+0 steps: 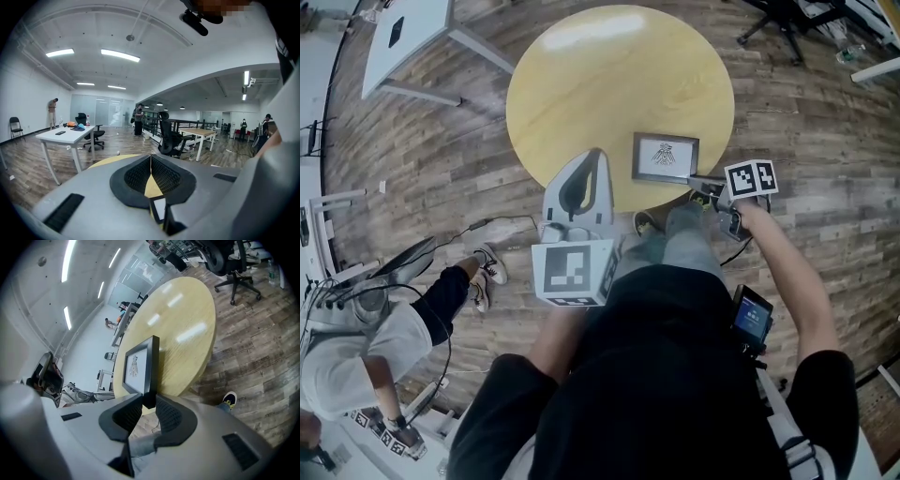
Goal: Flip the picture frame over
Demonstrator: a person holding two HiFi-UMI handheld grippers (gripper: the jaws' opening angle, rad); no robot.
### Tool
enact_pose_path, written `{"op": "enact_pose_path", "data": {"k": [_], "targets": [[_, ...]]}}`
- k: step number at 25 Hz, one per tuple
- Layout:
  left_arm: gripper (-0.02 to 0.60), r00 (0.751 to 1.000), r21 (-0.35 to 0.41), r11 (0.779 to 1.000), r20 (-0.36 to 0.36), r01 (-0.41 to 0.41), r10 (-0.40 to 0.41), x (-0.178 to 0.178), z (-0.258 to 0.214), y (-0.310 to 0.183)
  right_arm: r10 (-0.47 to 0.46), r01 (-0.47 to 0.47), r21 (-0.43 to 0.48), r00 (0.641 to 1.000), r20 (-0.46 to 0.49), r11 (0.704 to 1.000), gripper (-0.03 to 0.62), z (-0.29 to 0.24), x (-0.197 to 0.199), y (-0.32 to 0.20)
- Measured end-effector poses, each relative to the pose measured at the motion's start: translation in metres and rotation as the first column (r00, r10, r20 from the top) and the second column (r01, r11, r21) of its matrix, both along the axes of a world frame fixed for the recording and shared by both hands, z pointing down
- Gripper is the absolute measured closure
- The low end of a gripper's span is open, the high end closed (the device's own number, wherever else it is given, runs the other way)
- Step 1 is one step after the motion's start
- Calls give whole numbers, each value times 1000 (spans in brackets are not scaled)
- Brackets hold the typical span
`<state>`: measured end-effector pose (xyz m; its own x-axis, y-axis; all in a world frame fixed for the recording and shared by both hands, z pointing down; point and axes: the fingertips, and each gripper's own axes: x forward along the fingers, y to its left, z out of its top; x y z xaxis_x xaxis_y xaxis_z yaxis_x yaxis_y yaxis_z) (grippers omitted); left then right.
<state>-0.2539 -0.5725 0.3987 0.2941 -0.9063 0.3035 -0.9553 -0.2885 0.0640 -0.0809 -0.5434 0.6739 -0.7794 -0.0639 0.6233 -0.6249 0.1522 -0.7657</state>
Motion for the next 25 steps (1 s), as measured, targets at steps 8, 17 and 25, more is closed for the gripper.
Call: {"op": "enact_pose_path", "data": {"k": [8, 17, 25], "targets": [[558, 1000, 14, 1000, 3, -16, 16, 6, -3, 7, -129, 155, 117, 970, -207, 981, 505, 1, 0, 2], [558, 1000, 32, 999, 24, -17, 16, 18, -11, 12, -259, 354, 229, 897, -359, 907, 486, -4, 2, -2], [558, 1000, 76, 997, 26, -13, 11, 23, -32, 12, -284, 541, 415, 795, -536, 731, 470, -50, -9, -27]]}}
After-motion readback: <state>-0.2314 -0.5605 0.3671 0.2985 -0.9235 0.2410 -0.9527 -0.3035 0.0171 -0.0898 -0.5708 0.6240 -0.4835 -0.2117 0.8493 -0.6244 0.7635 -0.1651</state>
